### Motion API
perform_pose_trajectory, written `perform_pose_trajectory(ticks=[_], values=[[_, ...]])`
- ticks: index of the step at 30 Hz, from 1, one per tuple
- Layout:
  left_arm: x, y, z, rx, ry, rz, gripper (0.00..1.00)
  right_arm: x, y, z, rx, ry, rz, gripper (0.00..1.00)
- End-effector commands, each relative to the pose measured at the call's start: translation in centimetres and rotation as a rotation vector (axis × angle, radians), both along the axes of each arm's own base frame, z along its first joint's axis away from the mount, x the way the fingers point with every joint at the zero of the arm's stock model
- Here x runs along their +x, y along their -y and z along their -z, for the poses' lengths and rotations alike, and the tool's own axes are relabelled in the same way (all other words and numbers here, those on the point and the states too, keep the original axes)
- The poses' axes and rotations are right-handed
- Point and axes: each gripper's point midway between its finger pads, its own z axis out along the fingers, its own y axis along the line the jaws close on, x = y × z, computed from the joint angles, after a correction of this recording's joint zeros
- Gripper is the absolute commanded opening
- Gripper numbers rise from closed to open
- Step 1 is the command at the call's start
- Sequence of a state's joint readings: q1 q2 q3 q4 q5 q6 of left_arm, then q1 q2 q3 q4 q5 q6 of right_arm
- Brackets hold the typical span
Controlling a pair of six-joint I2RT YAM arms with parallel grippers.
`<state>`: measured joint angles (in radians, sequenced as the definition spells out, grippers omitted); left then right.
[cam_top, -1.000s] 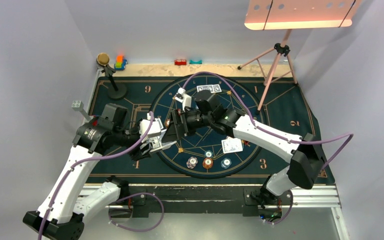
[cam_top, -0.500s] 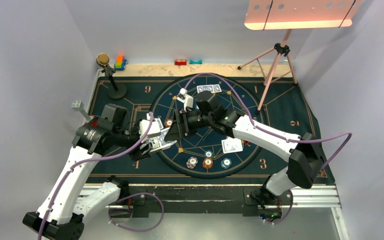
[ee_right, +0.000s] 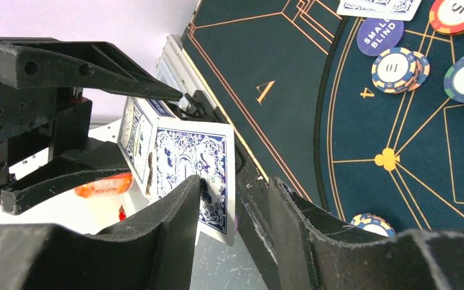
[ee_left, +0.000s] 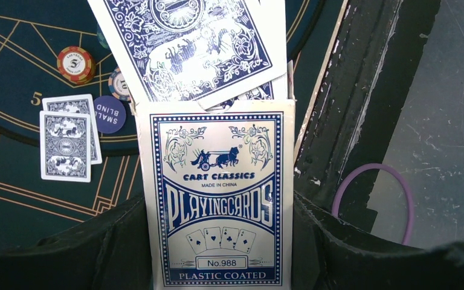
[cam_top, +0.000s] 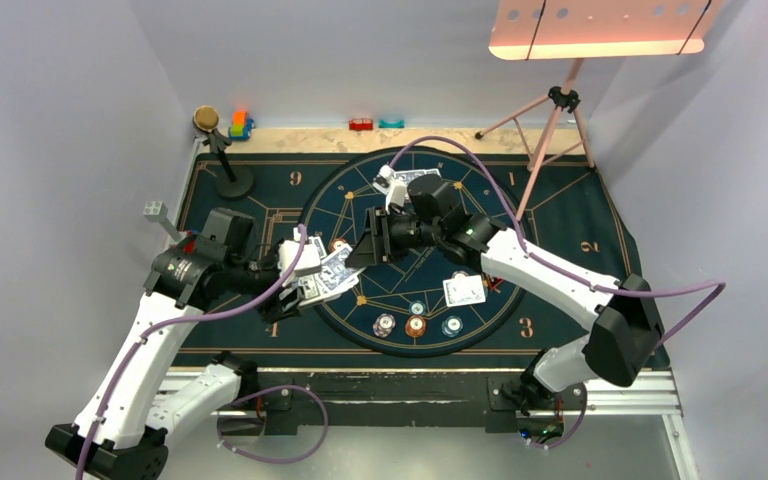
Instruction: Distribute texas hold em gaming equipment
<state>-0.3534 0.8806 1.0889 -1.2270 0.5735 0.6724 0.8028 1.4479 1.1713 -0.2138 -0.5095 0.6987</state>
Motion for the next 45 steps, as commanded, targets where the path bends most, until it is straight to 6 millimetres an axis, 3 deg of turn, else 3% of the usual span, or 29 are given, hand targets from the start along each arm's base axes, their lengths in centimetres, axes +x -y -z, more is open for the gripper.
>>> perform_pose_trajectory(ticks=[1,10,16,19,24,35,40,45], values=[[0.1,0.8,-1.8,-0.061,0.042,0.024,0.0,0.5,0.9,-0.9,-0.015,0.059,0.03,0.45],[0.0,0.8,-1.6,-0.059,0.038,0.025,0.0,1.2,2.5,-2.8,0.002,0.093,0.08,0.25],[0.1,0.7,-1.5,-0.053,0.04,0.023,0.0,1.2,3.6,-3.9,0.026,0.09,0.109,0.01],[0.2,0.6,-1.3,-0.048,0.036,0.021,0.0,1.0,4.8,-4.9,0.06,0.082,0.132,0.0],[0.2,0.6,-1.3,-0.045,0.035,0.023,0.0,1.1,8.6,-5.8,0.091,0.092,0.235,0.0],[-0.2,0.9,-1.1,-0.065,0.015,0.028,0.0,-0.1,15.8,-1.6,0.015,0.015,0.419,0.0],[-0.7,1.2,-0.9,-0.084,-0.009,0.037,0.0,0.0,20.6,4.6,-0.176,-0.081,0.6,0.0],[-0.8,1.2,-1.0,-0.087,-0.011,0.042,0.0,0.4,23.7,10.8,-0.321,-0.163,0.751,0.0]])
